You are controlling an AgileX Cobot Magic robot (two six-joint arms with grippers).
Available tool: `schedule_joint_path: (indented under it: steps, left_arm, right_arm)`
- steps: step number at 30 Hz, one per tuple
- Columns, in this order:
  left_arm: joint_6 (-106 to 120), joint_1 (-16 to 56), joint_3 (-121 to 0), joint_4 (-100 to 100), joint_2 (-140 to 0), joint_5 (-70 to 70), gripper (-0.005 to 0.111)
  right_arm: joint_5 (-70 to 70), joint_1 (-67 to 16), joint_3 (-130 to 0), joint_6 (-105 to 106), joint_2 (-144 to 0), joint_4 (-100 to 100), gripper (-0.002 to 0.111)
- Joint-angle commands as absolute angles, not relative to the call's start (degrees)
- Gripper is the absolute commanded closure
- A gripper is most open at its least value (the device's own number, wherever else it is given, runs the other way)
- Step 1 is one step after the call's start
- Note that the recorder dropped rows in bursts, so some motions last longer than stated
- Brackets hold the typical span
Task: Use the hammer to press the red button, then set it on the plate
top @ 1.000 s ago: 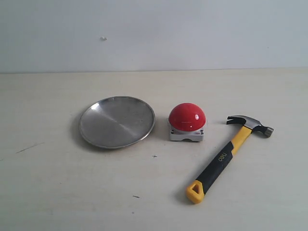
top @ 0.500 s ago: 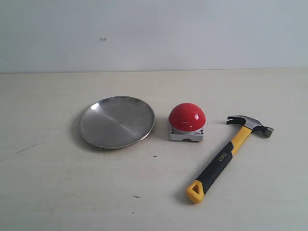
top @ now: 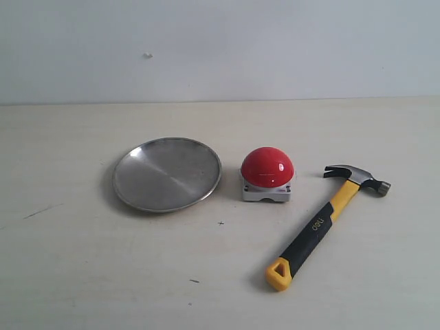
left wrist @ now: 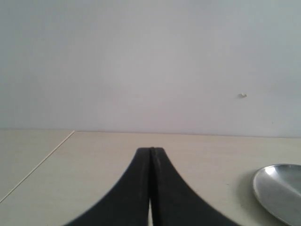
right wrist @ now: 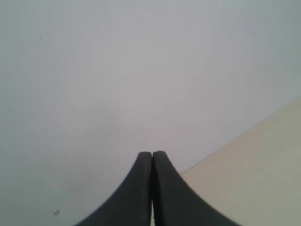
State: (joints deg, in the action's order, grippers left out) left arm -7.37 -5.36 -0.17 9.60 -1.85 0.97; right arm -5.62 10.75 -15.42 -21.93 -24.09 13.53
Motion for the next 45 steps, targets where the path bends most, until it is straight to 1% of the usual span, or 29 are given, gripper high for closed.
schedule_joint_path:
  steps: [1, 22, 29, 31, 34, 36, 41, 43, 45]
  left_arm:
    - [-7.33, -5.54, 0.0, 9.66, -1.38, 0.95, 0.107]
    - [-7.33, -5.54, 0.0, 9.66, -1.38, 0.95, 0.107]
    - [-7.33, -5.54, 0.0, 9.66, -1.38, 0.95, 0.107]
    - [-7.33, -5.54, 0.0, 9.66, -1.38, 0.95, 0.107]
    - [-7.33, -5.54, 0.0, 9.66, -1.38, 0.95, 0.107]
    - [-7.33, -5.54, 0.0, 9.66, -1.38, 1.07, 0.107]
    - [-7.33, -5.54, 0.0, 9.66, -1.38, 1.17, 0.107]
    - [-7.33, -5.54, 0.0, 9.66, -1.38, 1.17, 0.107]
    - [-7.33, -5.54, 0.0, 9.66, -1.38, 1.17, 0.107]
  right_arm:
    - [-5.29, 10.62, -15.15, -19.12, -24.31, 13.23, 0.108]
    - [-5.29, 10.62, -15.15, -19.27, -24.31, 13.16, 0.108]
    - [-9.9, 10.62, -15.15, -20.08, -24.31, 16.6, 0.108]
    - [-7.43, 10.62, -15.15, -21.32, -24.31, 16.6, 0.108]
    - [-2.85, 10.3, -15.31, -29.33, -25.54, 16.6, 0.108]
    - [-1.21, 7.99, -17.05, -29.73, -26.79, 14.4, 0.108]
    - [0.41, -1.37, -24.92, -29.62, -33.69, 9.87, 0.108]
    - [4.13, -6.04, -30.85, -29.62, -41.71, 6.93, 0.108]
    - [12.14, -8.86, -37.59, -29.62, -50.8, 3.56, 0.108]
